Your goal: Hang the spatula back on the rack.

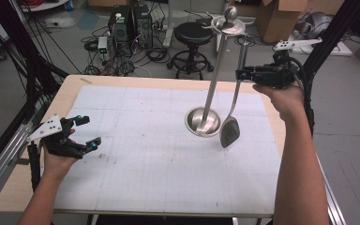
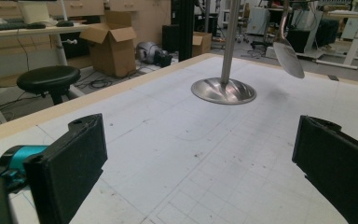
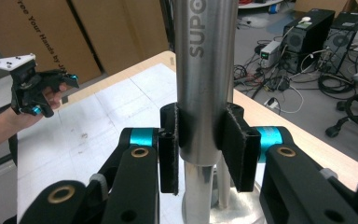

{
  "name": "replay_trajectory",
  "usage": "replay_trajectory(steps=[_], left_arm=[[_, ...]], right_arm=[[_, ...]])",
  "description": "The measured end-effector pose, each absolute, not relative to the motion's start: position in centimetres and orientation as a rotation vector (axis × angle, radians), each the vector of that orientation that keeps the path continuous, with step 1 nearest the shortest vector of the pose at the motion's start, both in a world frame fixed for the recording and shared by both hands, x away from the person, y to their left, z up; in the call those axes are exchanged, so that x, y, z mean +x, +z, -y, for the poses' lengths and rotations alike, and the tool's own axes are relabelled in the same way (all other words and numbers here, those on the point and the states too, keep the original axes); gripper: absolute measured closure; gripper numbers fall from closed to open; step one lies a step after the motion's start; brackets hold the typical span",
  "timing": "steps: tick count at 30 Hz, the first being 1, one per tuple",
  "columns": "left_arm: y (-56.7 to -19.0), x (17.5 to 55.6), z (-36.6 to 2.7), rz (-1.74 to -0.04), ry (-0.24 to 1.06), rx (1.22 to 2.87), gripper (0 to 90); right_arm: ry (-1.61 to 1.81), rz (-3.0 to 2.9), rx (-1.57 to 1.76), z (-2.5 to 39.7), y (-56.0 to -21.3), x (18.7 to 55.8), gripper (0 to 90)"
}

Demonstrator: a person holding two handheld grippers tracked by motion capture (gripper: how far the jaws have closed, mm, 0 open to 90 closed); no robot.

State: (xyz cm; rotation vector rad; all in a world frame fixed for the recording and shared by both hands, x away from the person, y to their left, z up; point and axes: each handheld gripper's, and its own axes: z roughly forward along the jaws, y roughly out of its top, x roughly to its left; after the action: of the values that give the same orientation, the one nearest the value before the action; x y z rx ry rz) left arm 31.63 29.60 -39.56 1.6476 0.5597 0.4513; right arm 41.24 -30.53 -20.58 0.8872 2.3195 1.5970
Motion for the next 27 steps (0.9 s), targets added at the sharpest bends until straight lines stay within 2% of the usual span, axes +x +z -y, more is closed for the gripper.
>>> replay_trajectory(steps=[4, 7, 8, 9, 16, 27], left_arm=[[-39.4, 31.5, -29.5, -0.552, 0.453, 1.641, 3.5], [-39.4, 31.5, -29.6, -0.555, 0.453, 1.644, 3.5], [-39.4, 31.5, -29.6, -0.555, 0.453, 1.644, 3.5], [-39.5, 31.5, -29.6, -0.556, 0.453, 1.645, 3.5], [-39.5, 31.5, -29.5, -0.555, 0.45, 1.649, 3.5], [-39.5, 31.5, -29.4, -0.55, 0.443, 1.65, 3.5]], right_arm=[[1.589, -2.323, 0.904, 30.3, -20.6, 41.6, 68.8], [1.622, -2.304, 0.97, 30.5, -20.7, 41.9, 56.7], [1.622, -2.304, 0.97, 30.5, -20.7, 41.9, 56.7], [1.606, -2.294, 0.988, 30.8, -20.8, 41.9, 51.1], [1.613, -2.251, 0.964, 31.6, -20.5, 40.8, 42.7], [1.594, -2.222, 0.842, 31.7, -20.5, 37.4, 37.2]])
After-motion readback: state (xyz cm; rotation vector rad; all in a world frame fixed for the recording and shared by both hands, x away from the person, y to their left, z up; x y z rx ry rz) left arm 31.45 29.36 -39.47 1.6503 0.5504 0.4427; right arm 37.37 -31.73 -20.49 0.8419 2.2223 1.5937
